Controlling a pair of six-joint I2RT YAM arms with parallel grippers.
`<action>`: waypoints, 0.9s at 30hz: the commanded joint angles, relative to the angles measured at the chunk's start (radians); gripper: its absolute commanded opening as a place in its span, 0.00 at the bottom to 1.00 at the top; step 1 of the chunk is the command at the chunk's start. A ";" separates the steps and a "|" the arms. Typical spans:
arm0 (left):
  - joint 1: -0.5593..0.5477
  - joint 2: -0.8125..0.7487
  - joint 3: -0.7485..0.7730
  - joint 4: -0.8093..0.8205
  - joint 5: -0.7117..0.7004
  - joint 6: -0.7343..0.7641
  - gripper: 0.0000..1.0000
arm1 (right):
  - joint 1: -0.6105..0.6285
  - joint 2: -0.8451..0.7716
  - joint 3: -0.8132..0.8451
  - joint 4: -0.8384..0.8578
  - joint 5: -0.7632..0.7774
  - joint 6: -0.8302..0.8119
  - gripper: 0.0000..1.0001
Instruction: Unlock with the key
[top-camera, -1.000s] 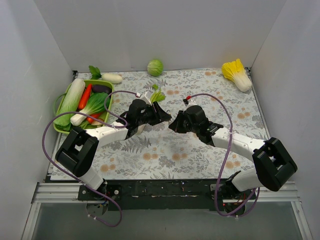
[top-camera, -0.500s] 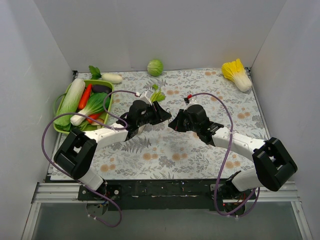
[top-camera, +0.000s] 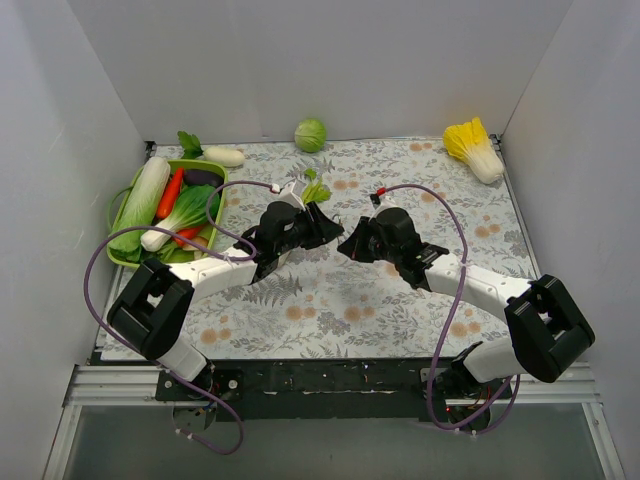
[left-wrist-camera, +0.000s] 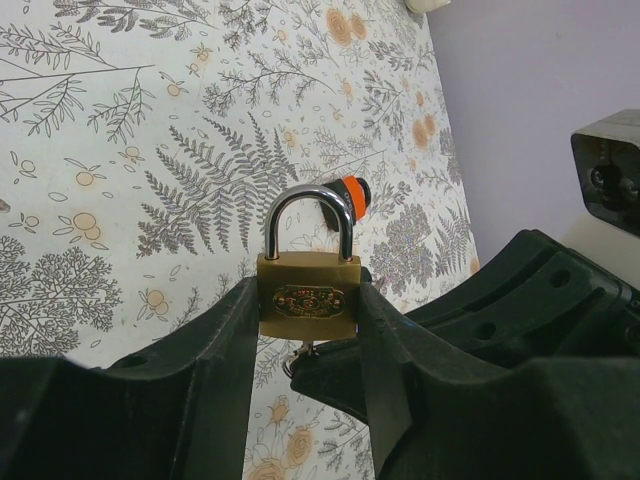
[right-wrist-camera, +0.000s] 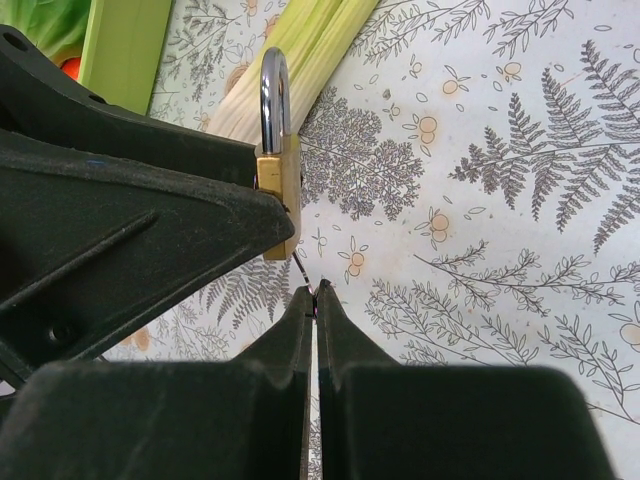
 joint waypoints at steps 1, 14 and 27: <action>-0.041 -0.046 -0.013 -0.028 0.071 0.009 0.00 | -0.036 -0.031 0.031 0.171 0.069 -0.017 0.01; -0.059 -0.031 -0.013 -0.028 0.065 0.015 0.00 | -0.046 -0.043 0.030 0.223 0.044 -0.038 0.01; -0.087 -0.031 -0.020 -0.033 0.028 0.029 0.00 | -0.061 -0.055 0.035 0.234 0.054 -0.006 0.01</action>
